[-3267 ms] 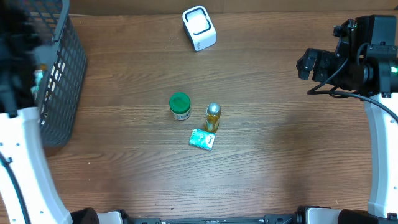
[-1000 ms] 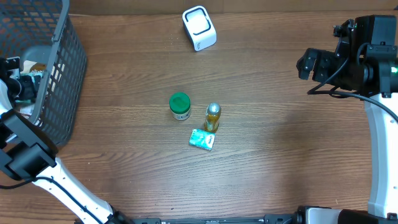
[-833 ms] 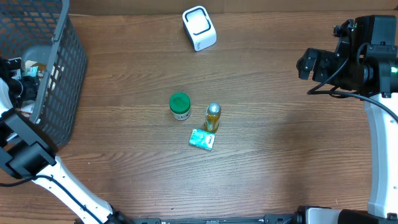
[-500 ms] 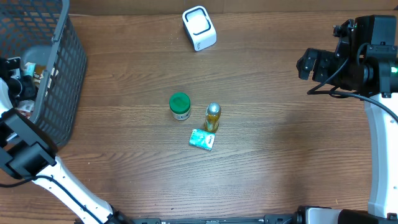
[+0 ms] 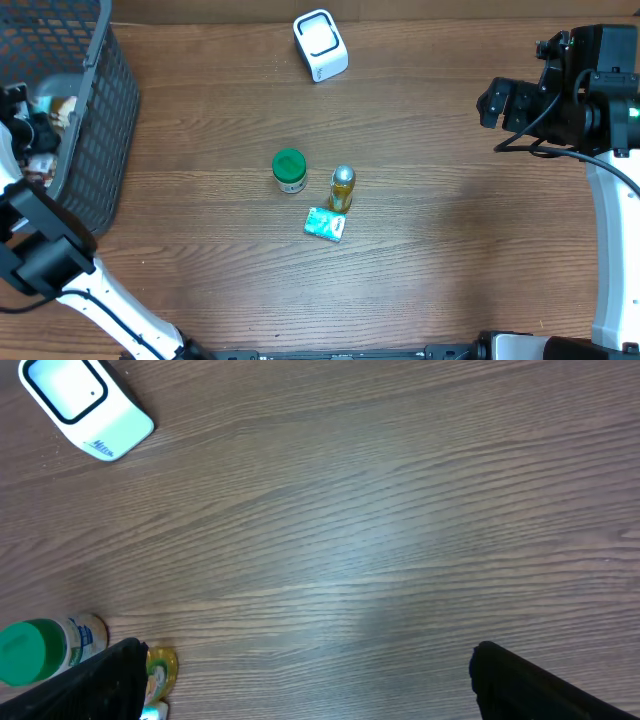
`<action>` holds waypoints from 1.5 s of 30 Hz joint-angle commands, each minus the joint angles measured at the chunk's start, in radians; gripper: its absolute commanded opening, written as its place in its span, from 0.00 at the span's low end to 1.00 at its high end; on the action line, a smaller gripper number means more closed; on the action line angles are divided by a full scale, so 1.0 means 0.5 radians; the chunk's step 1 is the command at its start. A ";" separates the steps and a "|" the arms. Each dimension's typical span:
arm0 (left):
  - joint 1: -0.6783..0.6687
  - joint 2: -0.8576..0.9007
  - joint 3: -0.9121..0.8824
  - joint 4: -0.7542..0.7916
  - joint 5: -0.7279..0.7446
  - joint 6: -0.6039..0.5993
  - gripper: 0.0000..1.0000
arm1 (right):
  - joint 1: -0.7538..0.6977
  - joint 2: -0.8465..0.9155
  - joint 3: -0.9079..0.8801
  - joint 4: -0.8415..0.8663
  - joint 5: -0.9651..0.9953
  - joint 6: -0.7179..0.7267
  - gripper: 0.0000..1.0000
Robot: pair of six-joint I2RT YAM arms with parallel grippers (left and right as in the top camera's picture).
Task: Scan the item barcode
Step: 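Lower the left gripper into the basket and grasp the snack packet, then carry the snack packet out and set it left of the jar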
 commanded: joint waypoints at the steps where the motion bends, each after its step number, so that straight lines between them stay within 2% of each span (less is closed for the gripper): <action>1: -0.033 -0.369 0.023 0.029 0.011 -0.105 0.06 | -0.004 -0.025 0.043 0.004 0.020 0.005 1.00; 10: -0.119 -0.903 0.023 0.046 0.015 -0.357 0.05 | -0.004 -0.025 0.043 0.004 0.020 0.005 1.00; 14: -0.223 -1.120 0.023 -0.075 0.013 -0.465 0.06 | -0.004 -0.025 0.043 0.004 0.020 0.005 1.00; 21: -0.587 -1.378 0.022 -0.478 -0.003 -0.691 0.06 | -0.004 -0.025 0.043 0.004 0.020 0.005 1.00; 26: -0.922 -1.347 -0.005 -0.796 -0.007 -0.905 0.05 | -0.004 -0.025 0.043 0.004 0.020 0.005 1.00; 29: -1.120 -1.315 -0.129 -0.826 -0.110 -0.993 0.06 | -0.004 -0.025 0.043 0.004 0.020 0.005 1.00; 36: -1.470 -1.308 -0.695 -0.607 -0.524 -1.363 0.06 | -0.004 -0.025 0.043 0.004 0.020 0.005 1.00; 39: -1.548 -1.308 -0.982 -0.373 -0.573 -1.506 0.05 | -0.004 -0.025 0.043 0.004 0.020 0.005 1.00; 45: -1.635 -1.295 -1.518 0.251 -0.618 -1.534 0.05 | -0.004 -0.025 0.043 0.004 0.020 0.005 1.00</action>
